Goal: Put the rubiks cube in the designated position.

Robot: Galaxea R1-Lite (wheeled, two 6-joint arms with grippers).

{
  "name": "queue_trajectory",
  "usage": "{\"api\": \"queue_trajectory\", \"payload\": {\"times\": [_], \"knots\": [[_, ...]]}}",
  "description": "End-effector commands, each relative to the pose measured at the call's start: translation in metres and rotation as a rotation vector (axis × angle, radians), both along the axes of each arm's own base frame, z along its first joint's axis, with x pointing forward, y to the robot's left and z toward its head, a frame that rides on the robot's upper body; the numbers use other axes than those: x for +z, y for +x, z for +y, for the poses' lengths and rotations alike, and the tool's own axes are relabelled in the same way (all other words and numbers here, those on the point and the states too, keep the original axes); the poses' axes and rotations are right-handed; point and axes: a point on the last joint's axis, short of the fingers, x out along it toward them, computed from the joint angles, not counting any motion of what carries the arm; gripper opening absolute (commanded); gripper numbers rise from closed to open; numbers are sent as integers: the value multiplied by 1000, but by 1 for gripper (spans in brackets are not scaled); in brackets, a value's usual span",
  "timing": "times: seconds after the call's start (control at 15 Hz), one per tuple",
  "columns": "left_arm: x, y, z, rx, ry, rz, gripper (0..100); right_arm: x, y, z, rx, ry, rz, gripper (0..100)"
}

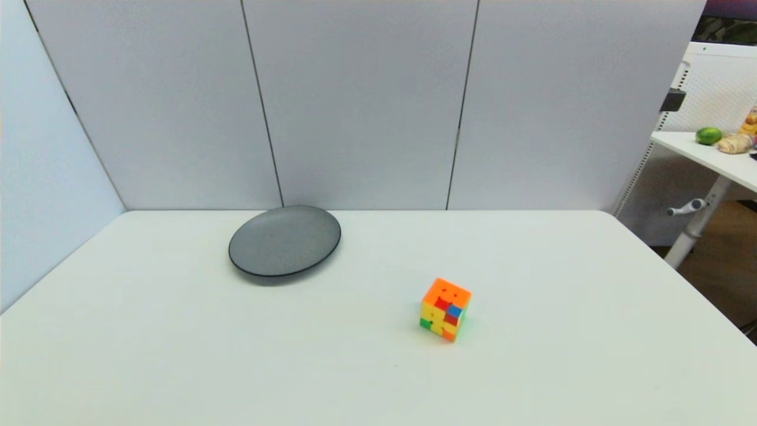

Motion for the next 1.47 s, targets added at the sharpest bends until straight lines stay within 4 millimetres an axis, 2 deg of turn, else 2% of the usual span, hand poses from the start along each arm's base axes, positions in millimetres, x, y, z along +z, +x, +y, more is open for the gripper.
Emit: {"api": "queue_trajectory", "payload": {"times": [0.07,0.13,0.27,0.4,0.53,0.67,0.87,0.93,1.13,1.33,1.47], "knots": [[54,17,-1,-46,40,63,100,0,0,0,1,1,1,100],[81,29,-2,-119,88,62,100,0,0,0,1,-1,1,100],[127,73,-7,-304,179,72,100,0,0,0,1,-1,1,100],[153,119,-12,-465,300,51,100,0,0,0,1,1,-1,100],[167,166,-21,-626,410,31,100,0,0,0,1,-1,1,100],[162,213,-56,-826,435,66,100,0,0,0,1,1,1,100],[137,260,-116,-1031,438,150,100,0,0,0,1,-1,1,100],[124,270,-141,-1105,443,183,100,0,0,0,1,-1,1,100],[96,289,-192,-1218,450,198,100,0,0,0,1,-1,1,100],[71,311,-228,-1255,453,159,100,0,0,0,1,1,1,100],[63,328,-244,-1257,452,156,100,0,0,0,1,-1,1,100]]}}
